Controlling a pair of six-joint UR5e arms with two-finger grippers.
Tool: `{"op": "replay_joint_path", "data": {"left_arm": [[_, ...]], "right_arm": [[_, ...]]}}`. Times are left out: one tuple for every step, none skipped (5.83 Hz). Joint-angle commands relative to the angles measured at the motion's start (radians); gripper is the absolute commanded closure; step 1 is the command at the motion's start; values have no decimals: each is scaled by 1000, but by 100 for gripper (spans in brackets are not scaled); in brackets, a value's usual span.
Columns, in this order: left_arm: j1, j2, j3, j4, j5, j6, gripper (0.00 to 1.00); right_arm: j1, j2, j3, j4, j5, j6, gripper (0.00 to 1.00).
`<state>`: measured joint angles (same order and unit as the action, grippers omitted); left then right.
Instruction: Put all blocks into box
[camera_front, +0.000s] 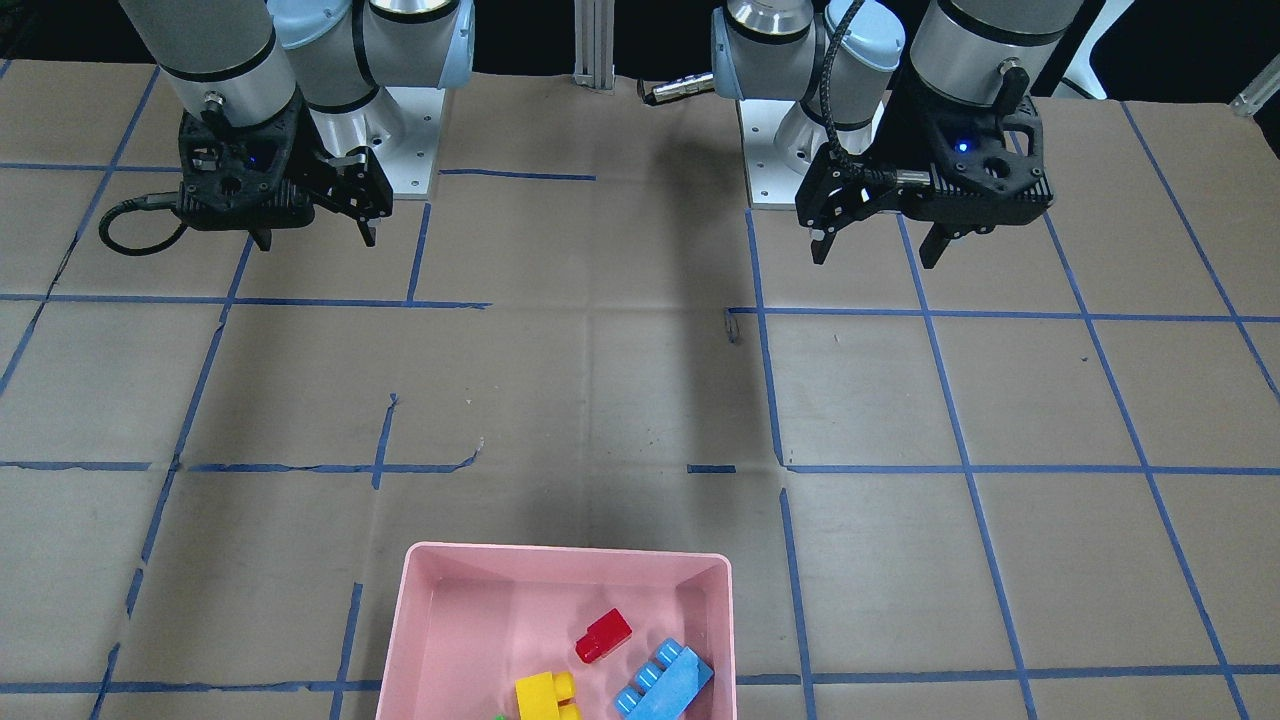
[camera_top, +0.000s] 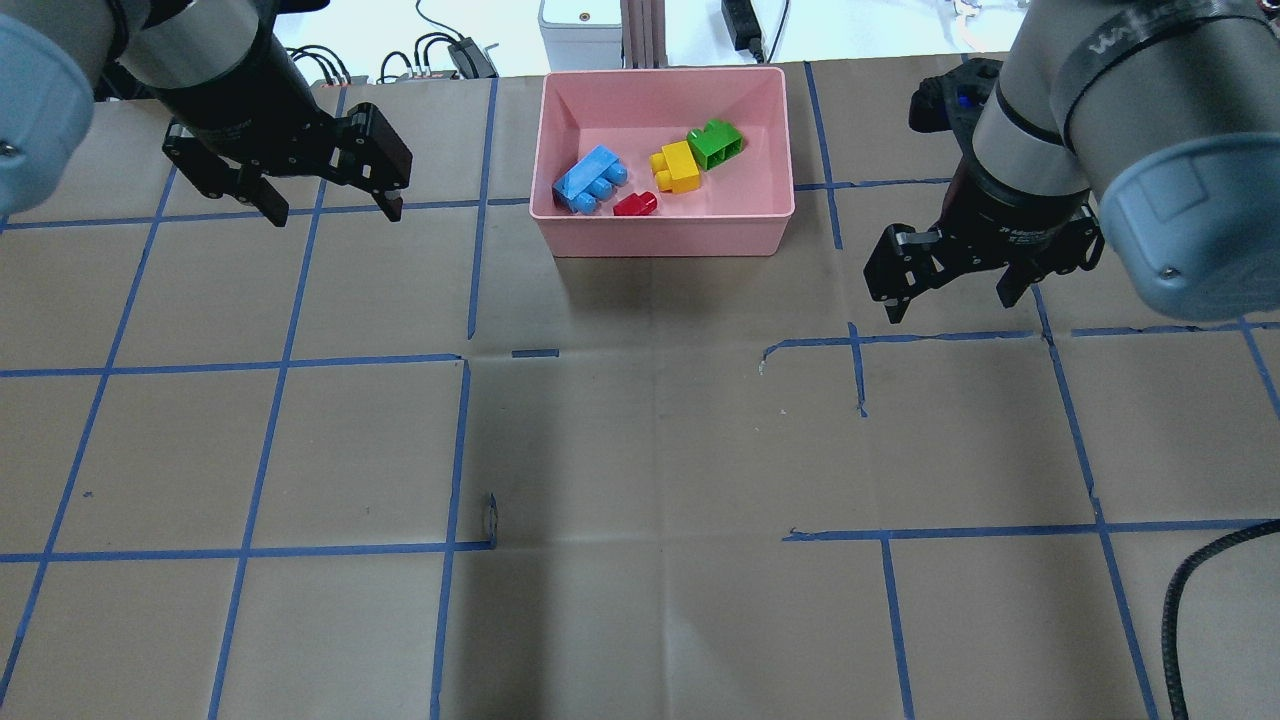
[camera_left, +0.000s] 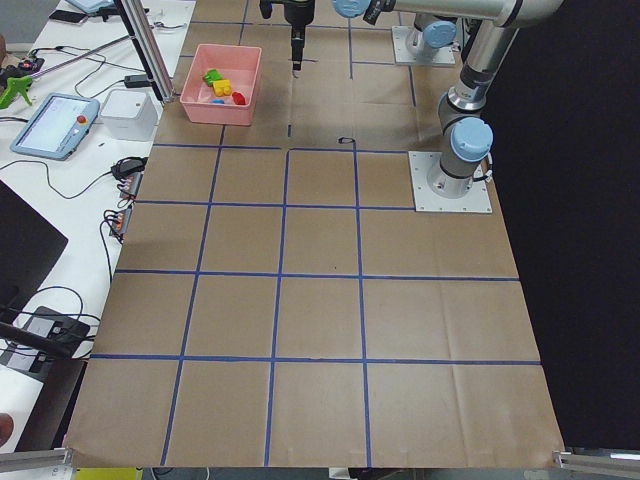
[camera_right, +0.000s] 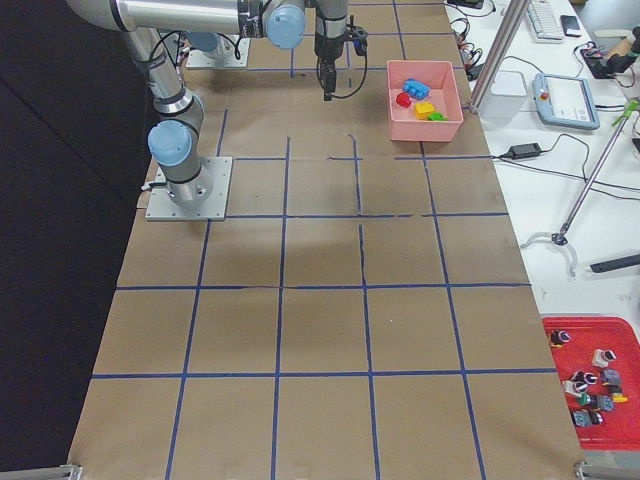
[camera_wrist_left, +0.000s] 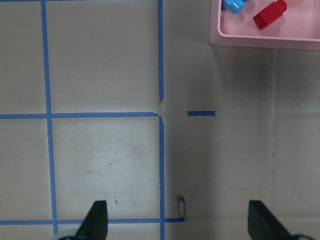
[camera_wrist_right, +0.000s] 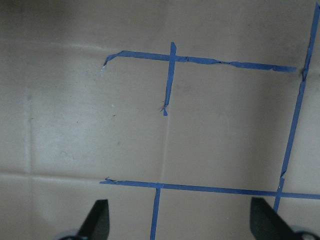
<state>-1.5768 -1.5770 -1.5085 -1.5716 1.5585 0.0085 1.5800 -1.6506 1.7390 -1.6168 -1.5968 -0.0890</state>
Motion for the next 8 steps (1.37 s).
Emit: {"op": "replay_joint_path", "data": {"left_arm": [[0,0,-1,2,0,1,0],[1,-1,-1,2,0,1,0],[1,-1,-1,-1,0,1,0],[3,-1,-1,2,0,1,0],[14,0,-1,4,0,1,0],[17,0,-1,2,0,1,0],[17,0,-1,-1,0,1,0],[15,0,-1,2,0,1,0]], "right_arm": [[0,0,1,0,0,2,0],[0,0,2,2,-2,0,0],[0,0,5,0,0,2,0],[0,0,5,0,3,2,0],[0,0,5,0,8,2,0],[0,6,2,0,14,2,0],[0,6,1,0,15,2,0],[0,6,1,0,15,2,0]]}}
